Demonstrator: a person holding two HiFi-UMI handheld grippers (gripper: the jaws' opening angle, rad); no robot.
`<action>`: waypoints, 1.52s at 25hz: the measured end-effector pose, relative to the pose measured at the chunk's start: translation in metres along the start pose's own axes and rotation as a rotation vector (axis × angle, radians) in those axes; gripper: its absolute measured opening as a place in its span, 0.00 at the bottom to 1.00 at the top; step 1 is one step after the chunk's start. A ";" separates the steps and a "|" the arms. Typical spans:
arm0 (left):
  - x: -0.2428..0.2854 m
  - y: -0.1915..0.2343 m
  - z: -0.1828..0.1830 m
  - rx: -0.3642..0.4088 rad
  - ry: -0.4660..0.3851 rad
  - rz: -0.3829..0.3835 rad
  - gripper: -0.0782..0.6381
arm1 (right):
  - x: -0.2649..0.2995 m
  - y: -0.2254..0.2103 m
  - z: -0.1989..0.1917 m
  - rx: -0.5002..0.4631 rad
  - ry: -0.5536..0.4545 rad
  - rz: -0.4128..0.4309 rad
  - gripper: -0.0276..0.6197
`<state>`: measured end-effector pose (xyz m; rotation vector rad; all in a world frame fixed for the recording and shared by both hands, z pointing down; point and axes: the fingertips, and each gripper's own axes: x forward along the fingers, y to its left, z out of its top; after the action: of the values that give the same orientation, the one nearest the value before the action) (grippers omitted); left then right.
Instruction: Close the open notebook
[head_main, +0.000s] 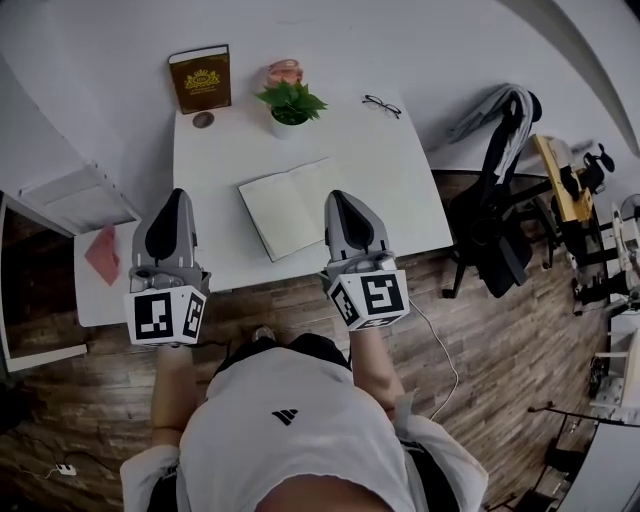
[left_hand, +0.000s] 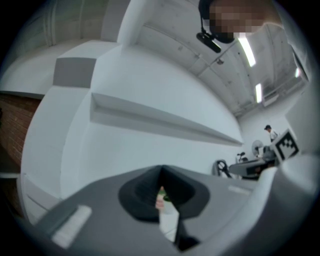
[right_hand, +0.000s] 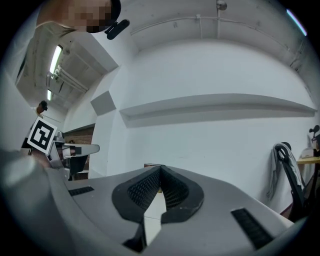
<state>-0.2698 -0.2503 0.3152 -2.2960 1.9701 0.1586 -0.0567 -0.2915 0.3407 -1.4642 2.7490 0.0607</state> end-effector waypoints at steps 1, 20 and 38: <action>0.002 0.000 -0.003 -0.004 0.005 -0.004 0.12 | 0.001 0.003 -0.006 -0.003 0.018 0.005 0.03; -0.006 0.006 -0.053 -0.050 0.134 0.016 0.12 | -0.005 0.056 -0.162 -0.072 0.425 0.188 0.11; -0.029 0.021 -0.074 -0.065 0.197 0.071 0.12 | -0.022 0.092 -0.267 -0.375 0.694 0.317 0.37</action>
<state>-0.2940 -0.2368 0.3927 -2.3641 2.1721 0.0020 -0.1219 -0.2345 0.6106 -1.2687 3.6945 0.0920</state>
